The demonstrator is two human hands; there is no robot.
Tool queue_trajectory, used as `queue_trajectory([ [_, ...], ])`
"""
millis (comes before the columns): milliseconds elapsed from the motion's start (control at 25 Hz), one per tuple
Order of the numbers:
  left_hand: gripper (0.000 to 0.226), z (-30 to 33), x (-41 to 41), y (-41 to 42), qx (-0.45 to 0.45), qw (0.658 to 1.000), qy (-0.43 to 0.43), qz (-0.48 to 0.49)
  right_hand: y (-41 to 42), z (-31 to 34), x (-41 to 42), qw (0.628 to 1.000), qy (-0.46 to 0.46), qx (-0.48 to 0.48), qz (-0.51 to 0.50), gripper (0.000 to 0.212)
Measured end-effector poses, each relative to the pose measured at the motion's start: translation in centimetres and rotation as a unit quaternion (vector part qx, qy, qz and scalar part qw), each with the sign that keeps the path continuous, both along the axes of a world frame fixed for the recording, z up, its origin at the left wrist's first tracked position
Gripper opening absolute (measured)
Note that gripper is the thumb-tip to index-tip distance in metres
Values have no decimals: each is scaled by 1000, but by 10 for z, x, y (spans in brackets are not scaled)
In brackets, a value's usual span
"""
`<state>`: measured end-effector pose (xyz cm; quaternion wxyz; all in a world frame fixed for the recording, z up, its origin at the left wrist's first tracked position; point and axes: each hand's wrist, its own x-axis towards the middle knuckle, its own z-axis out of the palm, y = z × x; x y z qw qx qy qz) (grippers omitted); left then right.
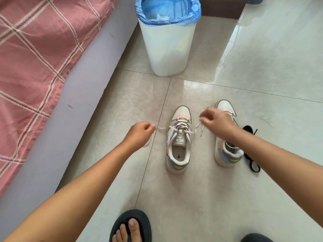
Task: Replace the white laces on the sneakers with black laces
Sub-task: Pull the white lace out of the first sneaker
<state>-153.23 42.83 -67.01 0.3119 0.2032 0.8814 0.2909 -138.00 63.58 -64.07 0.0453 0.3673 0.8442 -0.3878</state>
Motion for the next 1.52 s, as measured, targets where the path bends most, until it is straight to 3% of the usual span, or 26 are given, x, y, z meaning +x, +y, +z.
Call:
queue_trajectory([
  [80,23,4,17,18,10,998,-2,-66,-33,-7,1,990,-87,-41,101,28],
  [160,21,2,30,41,-6,993,46,-108,-53,-17,-1,980,-139,-4,144,37],
  [280,26,3,24,74,-18,983,139,-116,-58,-24,-6,980,-131,51,137,36],
  [360,26,5,11,83,-93,970,134,-182,-52,-24,-7,981,-123,61,138,32],
  [440,27,1,6,79,-151,960,28,-233,-43,-24,-6,980,-114,86,136,27],
  [560,34,-4,21,55,-109,950,-186,-224,-26,-27,-4,978,-94,132,134,28],
  [640,33,-7,29,40,-75,950,-198,-228,-23,-30,-4,972,-96,149,155,34],
  [760,25,5,30,34,-36,942,-219,-253,-25,-30,-7,935,-115,220,254,53],
  [840,17,25,25,43,51,940,-265,-209,-28,-28,-12,930,-106,193,294,49],
  [880,17,37,22,49,105,937,-281,-178,-31,-28,-15,946,-76,145,280,39],
  [960,20,50,13,64,199,929,-297,-95,-33,-28,-19,986,17,6,164,9],
  [1040,21,46,2,78,230,938,-258,29,-25,-22,-24,984,109,-135,-43,14],
  [1120,17,26,-8,82,174,960,-186,114,-4,-10,-28,917,179,-227,-274,22],
  [1200,12,0,-9,79,72,981,-142,113,23,2,-28,802,236,-298,-460,23],
  [1240,12,-11,-7,78,28,985,-139,96,35,4,-28,766,252,-315,-501,21],
  [1280,13,-19,-4,78,-6,987,-145,71,45,6,-27,764,252,-316,-504,19],
  [1320,15,-23,1,79,-32,987,-151,39,50,9,-25,798,225,-303,-470,17],
  [1360,18,-25,6,82,-51,987,-151,8,50,9,-23,858,163,-269,-406,16],
  [1440,25,-26,11,89,-67,990,-121,-29,35,6,-16,962,6,-152,-227,16],
  [1520,33,-26,12,95,-70,992,-94,-35,7,0,-11,993,-73,-71,-65,28],
])
